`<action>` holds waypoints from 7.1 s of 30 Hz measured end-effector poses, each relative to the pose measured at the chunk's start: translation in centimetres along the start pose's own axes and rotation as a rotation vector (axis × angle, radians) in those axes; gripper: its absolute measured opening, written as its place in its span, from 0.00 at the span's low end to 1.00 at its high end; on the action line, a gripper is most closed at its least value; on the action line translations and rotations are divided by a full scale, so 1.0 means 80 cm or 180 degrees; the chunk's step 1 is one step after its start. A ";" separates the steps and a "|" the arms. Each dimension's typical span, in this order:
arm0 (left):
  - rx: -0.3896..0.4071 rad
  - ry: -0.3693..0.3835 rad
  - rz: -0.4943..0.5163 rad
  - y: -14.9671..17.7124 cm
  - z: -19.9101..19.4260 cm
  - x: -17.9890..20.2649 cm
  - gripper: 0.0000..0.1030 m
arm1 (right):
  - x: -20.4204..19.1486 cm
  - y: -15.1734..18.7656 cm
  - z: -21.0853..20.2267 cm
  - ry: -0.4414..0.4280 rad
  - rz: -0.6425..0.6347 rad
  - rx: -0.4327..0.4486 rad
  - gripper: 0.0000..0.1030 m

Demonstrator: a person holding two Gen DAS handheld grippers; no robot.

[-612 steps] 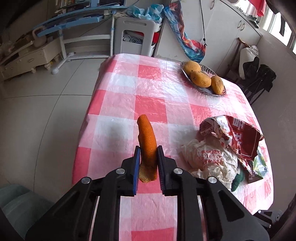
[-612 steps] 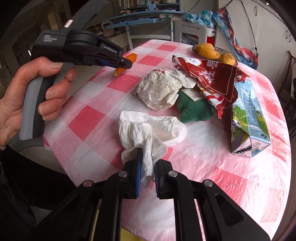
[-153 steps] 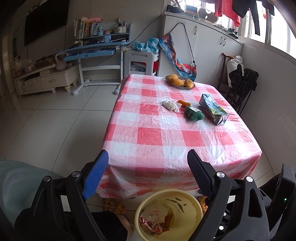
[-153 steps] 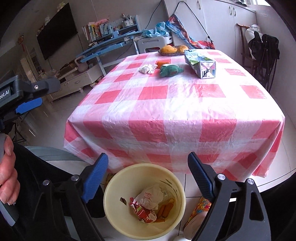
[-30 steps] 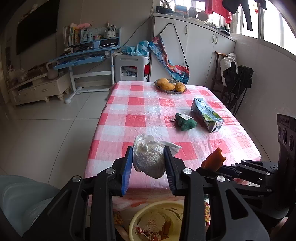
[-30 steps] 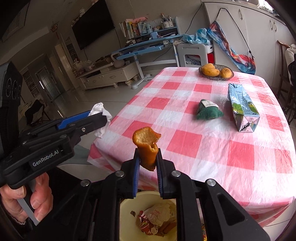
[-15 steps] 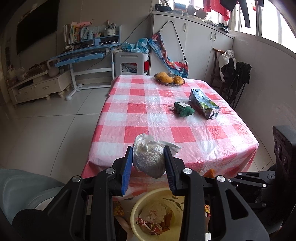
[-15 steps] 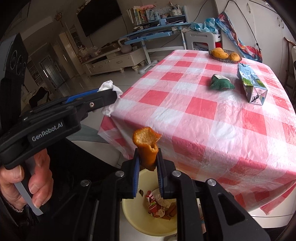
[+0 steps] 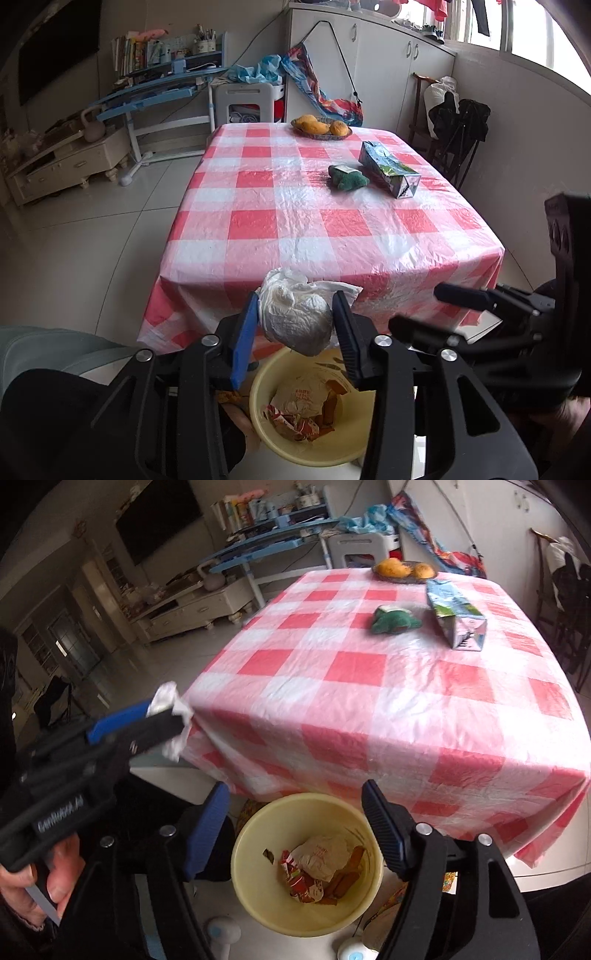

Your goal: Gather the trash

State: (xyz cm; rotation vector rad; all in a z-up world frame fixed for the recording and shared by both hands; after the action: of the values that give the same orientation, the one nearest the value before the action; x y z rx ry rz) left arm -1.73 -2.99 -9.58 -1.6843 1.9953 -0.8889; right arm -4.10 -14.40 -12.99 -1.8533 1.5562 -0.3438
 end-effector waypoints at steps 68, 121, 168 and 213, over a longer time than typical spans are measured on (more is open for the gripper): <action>0.0669 -0.0332 -0.0347 -0.014 -0.012 -0.026 0.90 | 0.033 -0.021 -0.035 0.0832 0.0122 0.0792 0.91; 0.0665 -0.0317 -0.0361 -0.016 -0.011 -0.026 0.91 | 0.037 -0.018 -0.035 0.0855 0.0119 0.0808 0.92; 0.0227 0.0032 -0.0318 -0.173 0.156 0.052 0.91 | 0.201 -0.195 0.087 0.1047 0.0023 -0.0118 0.93; -0.0543 0.0001 -0.0371 -0.132 0.216 -0.026 0.41 | 0.142 -0.177 0.117 0.0318 -0.0140 -0.0465 0.58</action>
State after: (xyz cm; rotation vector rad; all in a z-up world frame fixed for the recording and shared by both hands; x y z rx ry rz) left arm 17.64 -5.63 -15.27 -1.9104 2.0410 -0.7754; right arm 15.10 -21.32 -13.16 -2.0122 1.6477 -0.3555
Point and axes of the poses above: each gripper's, at about its wrist camera, not at the fingertips, and z roughly the way its jaws point, x to its right, y to its underside, the point moved 2 cm from there along z, roughly the way its jaws point, and after that the axes turned 5 degrees about -z, right-handed, at the moved point
